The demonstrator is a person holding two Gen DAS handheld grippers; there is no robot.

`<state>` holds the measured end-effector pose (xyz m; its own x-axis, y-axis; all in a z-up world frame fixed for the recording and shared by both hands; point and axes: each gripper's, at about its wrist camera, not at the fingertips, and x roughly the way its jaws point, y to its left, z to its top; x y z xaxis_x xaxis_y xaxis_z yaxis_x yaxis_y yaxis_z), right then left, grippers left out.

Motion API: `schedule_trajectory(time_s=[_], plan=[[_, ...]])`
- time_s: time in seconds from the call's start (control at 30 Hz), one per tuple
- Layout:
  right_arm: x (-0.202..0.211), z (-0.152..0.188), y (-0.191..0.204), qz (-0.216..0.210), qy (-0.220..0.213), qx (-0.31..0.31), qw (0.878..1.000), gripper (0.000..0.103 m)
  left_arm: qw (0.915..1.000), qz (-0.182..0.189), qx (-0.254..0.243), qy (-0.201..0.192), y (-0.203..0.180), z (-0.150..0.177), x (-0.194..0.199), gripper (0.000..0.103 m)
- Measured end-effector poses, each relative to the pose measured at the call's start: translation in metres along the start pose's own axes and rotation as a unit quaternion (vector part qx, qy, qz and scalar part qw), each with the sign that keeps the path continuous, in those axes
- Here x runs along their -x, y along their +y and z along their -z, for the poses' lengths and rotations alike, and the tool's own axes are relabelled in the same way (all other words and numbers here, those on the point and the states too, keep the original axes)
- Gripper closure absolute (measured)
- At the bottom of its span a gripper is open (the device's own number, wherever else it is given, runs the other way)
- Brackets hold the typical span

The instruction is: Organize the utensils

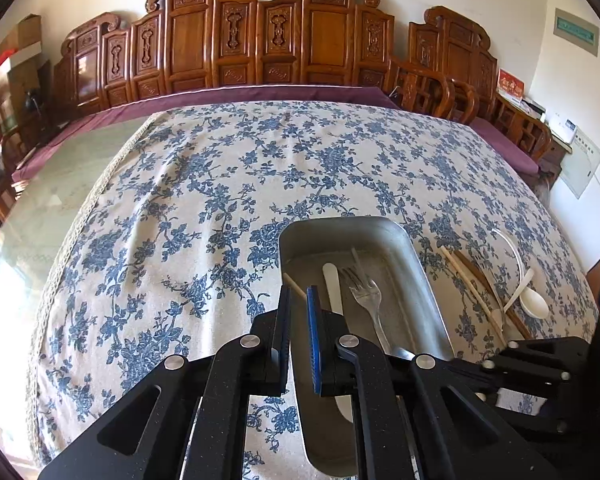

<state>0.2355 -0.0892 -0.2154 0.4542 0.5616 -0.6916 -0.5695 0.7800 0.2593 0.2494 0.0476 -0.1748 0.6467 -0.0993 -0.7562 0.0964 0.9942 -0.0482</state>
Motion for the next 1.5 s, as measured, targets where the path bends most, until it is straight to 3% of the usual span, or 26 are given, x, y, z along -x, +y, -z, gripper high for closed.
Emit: schedule_trajectory(time_s=[0.3, 0.53, 0.83, 0.9, 1.1, 1.27, 1.5], plan=[[-0.011, 0.01, -0.008, 0.002, 0.012, -0.022, 1.0, 0.097, 1.0, 0.0, 0.001, 0.001, 0.0, 0.0, -0.001, 0.096], [0.026, 0.014, -0.02, 0.017, -0.02, -0.025, 0.999, 0.097, 0.9999, 0.012, -0.002, 0.001, -0.011, -0.002, -0.001, 0.096], [0.092, 0.025, -0.08, 0.12, -0.047, -0.041, 0.991, 0.097, 0.9989, 0.041, -0.022, 0.0, -0.047, -0.001, -0.003, 0.093], [0.1, 0.032, -0.096, 0.144, -0.042, -0.046, 0.988, 0.094, 0.9986, 0.046, -0.026, -0.001, -0.054, 0.0, -0.003, 0.084], [0.102, 0.054, -0.125, 0.175, -0.026, -0.065, 0.982, 0.086, 0.9975, 0.057, -0.042, 0.001, -0.074, 0.004, -0.003, 0.083], [0.085, 0.066, -0.119, 0.163, -0.009, -0.064, 0.984, 0.064, 0.9967, 0.063, -0.051, 0.009, -0.085, 0.007, -0.007, 0.083], [0.054, 0.077, -0.106, 0.177, 0.04, -0.031, 0.983, 0.058, 0.9954, 0.07, -0.063, 0.014, -0.097, 0.014, -0.007, 0.083]])
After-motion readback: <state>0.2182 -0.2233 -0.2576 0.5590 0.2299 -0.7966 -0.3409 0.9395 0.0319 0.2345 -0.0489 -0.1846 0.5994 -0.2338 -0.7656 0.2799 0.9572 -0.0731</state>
